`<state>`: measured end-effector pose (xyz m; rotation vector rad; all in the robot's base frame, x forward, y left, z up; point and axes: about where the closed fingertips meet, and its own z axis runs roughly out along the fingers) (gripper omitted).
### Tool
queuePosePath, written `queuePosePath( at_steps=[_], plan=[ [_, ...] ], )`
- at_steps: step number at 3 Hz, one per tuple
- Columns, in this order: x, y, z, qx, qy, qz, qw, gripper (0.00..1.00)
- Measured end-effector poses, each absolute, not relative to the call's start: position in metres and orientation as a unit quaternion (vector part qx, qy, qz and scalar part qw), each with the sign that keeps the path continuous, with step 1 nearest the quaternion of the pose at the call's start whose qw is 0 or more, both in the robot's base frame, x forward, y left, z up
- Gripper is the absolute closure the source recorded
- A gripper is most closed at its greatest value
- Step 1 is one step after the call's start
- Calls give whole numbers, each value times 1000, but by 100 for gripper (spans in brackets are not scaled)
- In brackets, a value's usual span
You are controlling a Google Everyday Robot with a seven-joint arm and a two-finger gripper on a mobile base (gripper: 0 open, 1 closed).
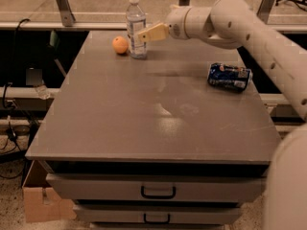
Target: Move blue plastic bottle near orange
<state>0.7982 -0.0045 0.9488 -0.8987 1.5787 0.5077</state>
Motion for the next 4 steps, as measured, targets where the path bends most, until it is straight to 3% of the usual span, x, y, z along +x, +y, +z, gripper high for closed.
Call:
queuePosePath(
  at_steps=[2,3,4],
  plan=[
    [686,-85,1028,-421,664,109,608,0],
    [601,-128,1069,-423,665,38,614,0],
    [601,-128,1073,-422,664,36,616,0]
  ],
)
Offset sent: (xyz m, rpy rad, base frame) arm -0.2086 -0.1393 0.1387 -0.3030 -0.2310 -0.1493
